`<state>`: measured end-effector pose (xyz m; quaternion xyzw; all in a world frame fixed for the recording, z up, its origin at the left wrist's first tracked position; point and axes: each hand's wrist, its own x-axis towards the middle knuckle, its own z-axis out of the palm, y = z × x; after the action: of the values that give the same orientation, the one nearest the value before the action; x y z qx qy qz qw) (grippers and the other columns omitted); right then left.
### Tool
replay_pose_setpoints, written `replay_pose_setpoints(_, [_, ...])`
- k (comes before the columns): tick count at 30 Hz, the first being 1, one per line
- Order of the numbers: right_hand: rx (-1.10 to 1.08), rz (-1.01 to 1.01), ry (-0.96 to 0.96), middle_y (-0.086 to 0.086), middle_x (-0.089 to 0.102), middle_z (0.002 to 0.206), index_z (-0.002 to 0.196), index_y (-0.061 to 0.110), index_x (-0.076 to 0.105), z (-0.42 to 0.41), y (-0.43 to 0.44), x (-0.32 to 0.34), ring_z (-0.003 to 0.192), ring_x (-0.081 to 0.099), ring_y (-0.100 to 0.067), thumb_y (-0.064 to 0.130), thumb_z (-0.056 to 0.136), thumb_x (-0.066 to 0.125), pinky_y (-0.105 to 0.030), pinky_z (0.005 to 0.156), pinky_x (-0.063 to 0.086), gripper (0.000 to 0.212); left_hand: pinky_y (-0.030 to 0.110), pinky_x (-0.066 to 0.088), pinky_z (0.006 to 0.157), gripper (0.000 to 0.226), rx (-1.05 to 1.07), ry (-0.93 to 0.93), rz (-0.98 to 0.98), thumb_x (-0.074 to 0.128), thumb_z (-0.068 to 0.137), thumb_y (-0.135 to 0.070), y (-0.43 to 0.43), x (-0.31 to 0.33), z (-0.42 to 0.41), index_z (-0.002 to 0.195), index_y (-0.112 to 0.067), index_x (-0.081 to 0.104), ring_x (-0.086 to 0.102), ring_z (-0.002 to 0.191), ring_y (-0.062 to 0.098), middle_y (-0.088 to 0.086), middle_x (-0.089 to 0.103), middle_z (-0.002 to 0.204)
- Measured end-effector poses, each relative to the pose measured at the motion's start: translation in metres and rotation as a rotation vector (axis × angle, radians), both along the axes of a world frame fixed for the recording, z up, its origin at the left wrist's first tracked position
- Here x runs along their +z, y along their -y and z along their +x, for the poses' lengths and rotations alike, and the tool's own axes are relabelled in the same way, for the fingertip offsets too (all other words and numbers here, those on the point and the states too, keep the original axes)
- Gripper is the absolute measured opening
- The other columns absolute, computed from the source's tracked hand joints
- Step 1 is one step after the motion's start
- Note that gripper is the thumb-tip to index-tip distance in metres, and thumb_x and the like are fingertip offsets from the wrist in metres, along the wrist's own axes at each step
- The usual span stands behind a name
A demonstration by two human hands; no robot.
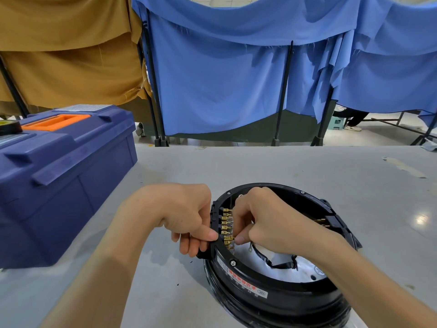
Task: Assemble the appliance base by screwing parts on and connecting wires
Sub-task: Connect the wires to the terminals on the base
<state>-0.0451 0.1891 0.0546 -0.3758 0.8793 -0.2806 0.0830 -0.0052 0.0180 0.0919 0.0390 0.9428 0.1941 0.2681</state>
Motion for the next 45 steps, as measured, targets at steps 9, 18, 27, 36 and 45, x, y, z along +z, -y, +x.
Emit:
replay_pose_setpoints(9, [-0.074,0.037,-0.078,-0.004,0.068,0.072,0.066,0.01,0.071,0.011,0.007,0.001,0.071,0.066,-0.02,-0.006,0.071,0.068,-0.034,0.069,0.057,0.017,0.018,0.046,0.055,0.03,0.021,0.007,0.055,0.058,0.097,-0.017,0.001,-0.003,-0.001,0.072,-0.006,0.069,0.063,0.055,0.011,-0.001,0.068,0.06])
replay_pose_setpoints(18, [-0.16,0.116,-0.209,0.0,0.048,0.072,0.059,0.023,0.038,0.017,0.021,-0.009,0.075,0.051,-0.025,0.001,0.075,0.059,-0.026,0.053,0.033,0.034,0.018,0.049,0.052,0.032,0.047,0.012,0.055,0.057,0.095,-0.008,-0.003,-0.005,-0.006,0.064,-0.004,0.066,0.061,0.048,0.011,0.001,0.066,0.053])
replay_pose_setpoints(27, [-0.167,-0.036,-0.095,0.008,0.073,0.075,0.083,0.02,0.079,-0.008,-0.024,0.03,0.068,0.065,-0.003,0.025,0.077,0.083,-0.022,0.068,0.053,0.009,0.02,0.051,0.059,0.042,0.066,-0.041,0.03,0.058,0.095,-0.04,0.003,-0.004,-0.003,0.07,-0.008,0.069,0.062,0.051,0.01,-0.001,0.069,0.058])
replay_pose_setpoints(36, [-0.48,0.297,0.038,-0.008,0.073,0.084,0.103,0.017,0.067,-0.063,-0.098,0.022,0.054,0.07,-0.024,0.026,0.087,0.073,-0.03,0.058,0.055,0.019,0.02,0.046,0.054,0.044,0.086,-0.125,0.007,0.056,0.094,-0.047,0.008,-0.017,-0.014,0.067,-0.012,0.063,0.055,0.045,0.007,-0.005,0.063,0.051])
replay_pose_setpoints(45, [-0.466,0.056,-0.177,0.002,0.068,0.069,0.101,0.019,0.075,-0.068,-0.068,-0.003,0.066,0.06,-0.009,0.024,0.087,0.071,-0.02,0.063,0.044,0.016,0.019,0.046,0.052,0.067,0.264,-0.237,-0.052,0.042,0.096,-0.057,0.032,-0.024,-0.021,0.049,-0.012,0.056,0.05,0.037,0.011,-0.001,0.058,0.042])
